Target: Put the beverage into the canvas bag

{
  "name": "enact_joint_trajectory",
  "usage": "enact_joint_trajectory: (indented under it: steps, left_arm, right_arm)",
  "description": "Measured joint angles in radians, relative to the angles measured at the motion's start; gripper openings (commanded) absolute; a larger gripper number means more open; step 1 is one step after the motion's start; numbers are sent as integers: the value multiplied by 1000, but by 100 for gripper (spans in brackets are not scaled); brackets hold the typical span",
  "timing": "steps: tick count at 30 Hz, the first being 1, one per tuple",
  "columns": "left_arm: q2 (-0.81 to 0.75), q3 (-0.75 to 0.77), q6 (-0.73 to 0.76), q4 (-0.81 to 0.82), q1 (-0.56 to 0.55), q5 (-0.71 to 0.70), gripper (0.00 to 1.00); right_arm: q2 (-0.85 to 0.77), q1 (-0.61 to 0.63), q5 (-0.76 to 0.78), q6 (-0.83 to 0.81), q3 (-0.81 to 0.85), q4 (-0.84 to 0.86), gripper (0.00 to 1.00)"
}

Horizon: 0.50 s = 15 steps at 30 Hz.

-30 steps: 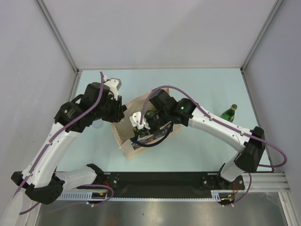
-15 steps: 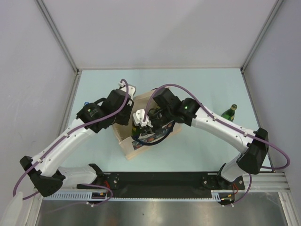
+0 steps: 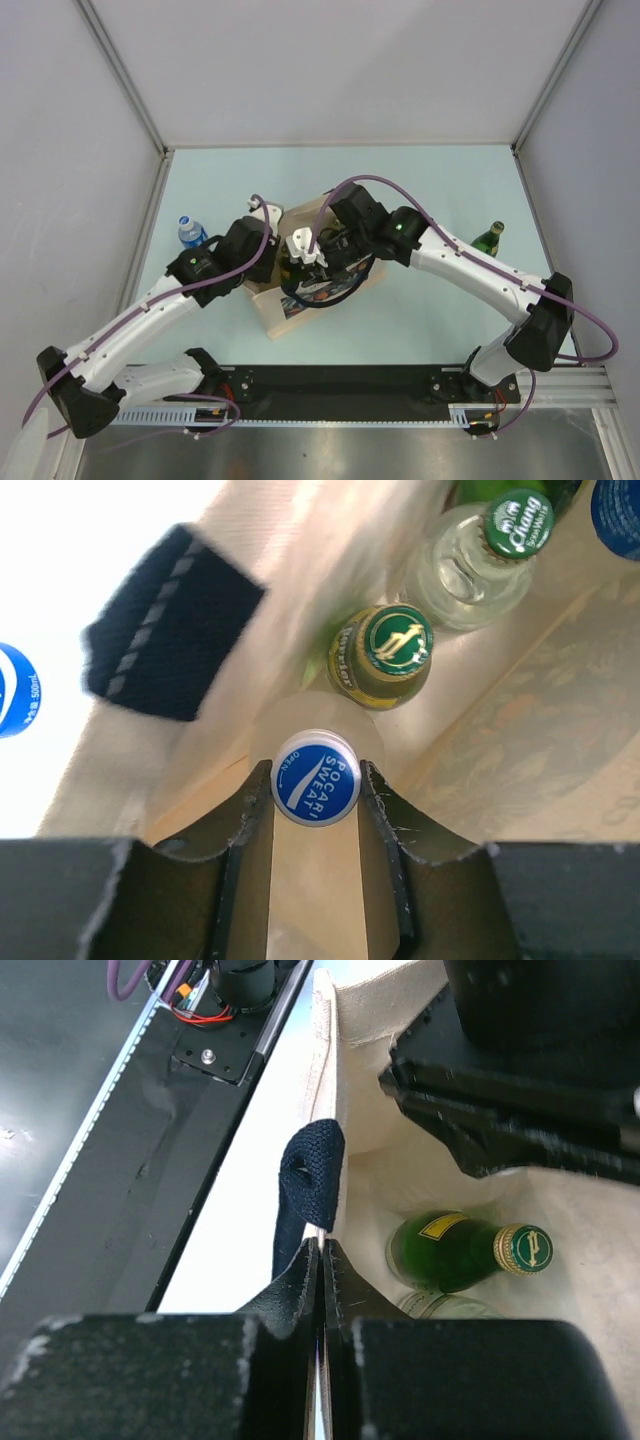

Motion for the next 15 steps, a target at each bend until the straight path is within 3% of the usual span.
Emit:
enact_joint_trajectory:
  steps: [1,7,8,11,15]
  left_arm:
    - [-19,-17,-4,14,5,0,2]
    - [-82,-70,-32,48,23,0,36]
    - [-85,-71,-38,47,25,1,44]
    - [-91,-70,-48,44,27,-5,57]
    - [-102,-19,-52,38,31,-22,65]
  right_arm:
    - [0,-2,-2,2,0,0,11]
    - [0,-18,-6,28,0,-8,39]
    - [0,-23,-6,31,0,-11,41]
    - [-2,-37,-8,45,0,-20,47]
    - [-10,-64,-22,67,18,-42,51]
